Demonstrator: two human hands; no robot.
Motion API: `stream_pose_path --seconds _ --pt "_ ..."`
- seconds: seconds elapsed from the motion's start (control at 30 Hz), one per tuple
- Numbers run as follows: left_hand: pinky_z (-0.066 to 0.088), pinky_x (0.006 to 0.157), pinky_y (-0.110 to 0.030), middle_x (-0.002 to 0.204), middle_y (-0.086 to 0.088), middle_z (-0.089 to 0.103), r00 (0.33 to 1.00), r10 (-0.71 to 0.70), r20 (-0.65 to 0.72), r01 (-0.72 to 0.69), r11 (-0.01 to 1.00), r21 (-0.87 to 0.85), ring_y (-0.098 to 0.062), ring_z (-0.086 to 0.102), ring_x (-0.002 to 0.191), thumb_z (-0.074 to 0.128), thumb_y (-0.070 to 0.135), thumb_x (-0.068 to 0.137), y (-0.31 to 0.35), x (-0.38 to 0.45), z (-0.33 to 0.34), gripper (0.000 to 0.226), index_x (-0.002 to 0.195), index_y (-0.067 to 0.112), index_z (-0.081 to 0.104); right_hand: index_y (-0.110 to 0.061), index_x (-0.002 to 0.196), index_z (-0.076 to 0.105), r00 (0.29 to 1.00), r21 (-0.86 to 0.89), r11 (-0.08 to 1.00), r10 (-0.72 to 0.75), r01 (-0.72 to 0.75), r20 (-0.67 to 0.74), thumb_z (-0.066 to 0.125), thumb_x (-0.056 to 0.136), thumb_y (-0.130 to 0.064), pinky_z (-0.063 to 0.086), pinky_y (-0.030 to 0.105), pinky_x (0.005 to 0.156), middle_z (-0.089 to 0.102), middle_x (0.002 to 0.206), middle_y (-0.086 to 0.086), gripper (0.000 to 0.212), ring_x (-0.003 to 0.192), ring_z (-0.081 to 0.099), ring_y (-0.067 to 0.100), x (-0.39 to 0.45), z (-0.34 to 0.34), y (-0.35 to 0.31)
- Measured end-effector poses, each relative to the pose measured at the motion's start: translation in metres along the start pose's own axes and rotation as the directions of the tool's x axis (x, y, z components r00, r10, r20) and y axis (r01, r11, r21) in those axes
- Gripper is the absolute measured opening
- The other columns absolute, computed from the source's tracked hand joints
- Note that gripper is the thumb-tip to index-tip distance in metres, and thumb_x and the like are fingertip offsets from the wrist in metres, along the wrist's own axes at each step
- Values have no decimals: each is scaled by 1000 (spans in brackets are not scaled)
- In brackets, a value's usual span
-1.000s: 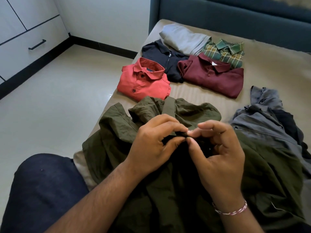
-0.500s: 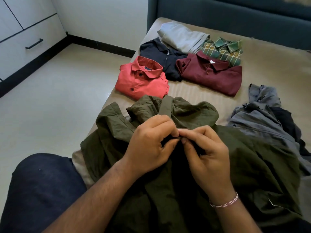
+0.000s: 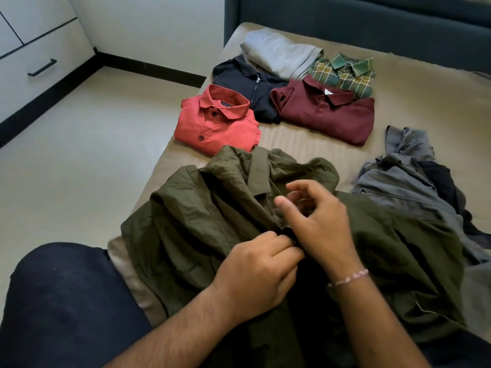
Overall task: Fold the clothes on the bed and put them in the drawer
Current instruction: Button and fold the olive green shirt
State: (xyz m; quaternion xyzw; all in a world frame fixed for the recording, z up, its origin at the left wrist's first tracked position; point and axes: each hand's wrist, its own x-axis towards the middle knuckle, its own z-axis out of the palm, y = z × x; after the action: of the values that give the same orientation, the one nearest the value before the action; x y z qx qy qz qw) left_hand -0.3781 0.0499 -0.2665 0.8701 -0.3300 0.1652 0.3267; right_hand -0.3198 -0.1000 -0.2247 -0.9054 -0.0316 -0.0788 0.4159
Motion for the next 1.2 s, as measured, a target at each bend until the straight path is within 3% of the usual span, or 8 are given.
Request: stream_pose_path --seconds 0.13,0.27,0.4,0.47,0.77,0.9,1.1,1.2 --pt "57 80 -29 101 9 70 983 -164 81 167 986 -30 -8 64 94 63 27 91 -5 -12 -1 21 104 21 78 -36 115 69 943 -402 908 231 -121 238 75 79 -63 60 37 81 74 99 -13 45 95 70 11 10 28 15" --pt "52 69 -19 84 14 73 874 -480 70 481 837 -263 1 67 75 68 27 92 -12 -7 -13 9 95 27 76 -20 85 72 975 234 950 182 -207 124 75 93 -22 56 38 79 72 80 -7 9 77 65 11 11 31 30" --pt "42 42 -28 74 -5 71 531 -812 244 724 284 -629 -22 61 47 65 33 100 -40 20 -26 17 109 19 61 -8 100 67 916 845 441 380 -302 129 57 104 -11 56 48 94 71 96 15 11 94 66 29 12 11 15" --pt "39 38 -25 78 -8 71 491 -825 281 738 221 -638 -21 58 45 66 50 98 -54 36 -33 39 120 18 58 -8 106 64 893 902 287 410 -321 187 54 105 -14 53 56 103 69 108 22 12 106 66 36 10 5 11" --pt "60 81 -35 92 4 74 554 -805 214 703 313 -639 -18 73 91 82 68 72 -68 91 -18 67 114 17 68 -20 109 49 945 811 552 328 -193 2 53 102 4 59 49 85 75 92 12 26 85 72 28 39 -12 -10" --pt "25 125 -39 165 -4 29 843 -535 -55 483 798 -360 -19 27 152 72 71 76 -89 129 -39 107 161 27 24 -21 107 51 985 750 651 172 -119 7 48 104 7 60 38 73 74 86 8 28 79 71 23 60 -21 -19" --pt "52 79 -31 95 12 69 963 -67 262 115 978 -172 -10 68 91 77 24 91 -114 166 -61 19 108 16 73 -22 139 46 982 844 505 136 -179 127 62 100 -16 57 47 94 71 124 14 43 113 70 30 34 -13 -8" --pt "56 87 -35 100 12 73 978 -53 201 101 966 -238 -5 69 95 72 15 92 -122 175 -60 19 111 17 74 -40 155 25 991 636 760 108 -134 80 85 76 -44 49 37 108 50 153 -4 100 137 55 14 -10 5 1"
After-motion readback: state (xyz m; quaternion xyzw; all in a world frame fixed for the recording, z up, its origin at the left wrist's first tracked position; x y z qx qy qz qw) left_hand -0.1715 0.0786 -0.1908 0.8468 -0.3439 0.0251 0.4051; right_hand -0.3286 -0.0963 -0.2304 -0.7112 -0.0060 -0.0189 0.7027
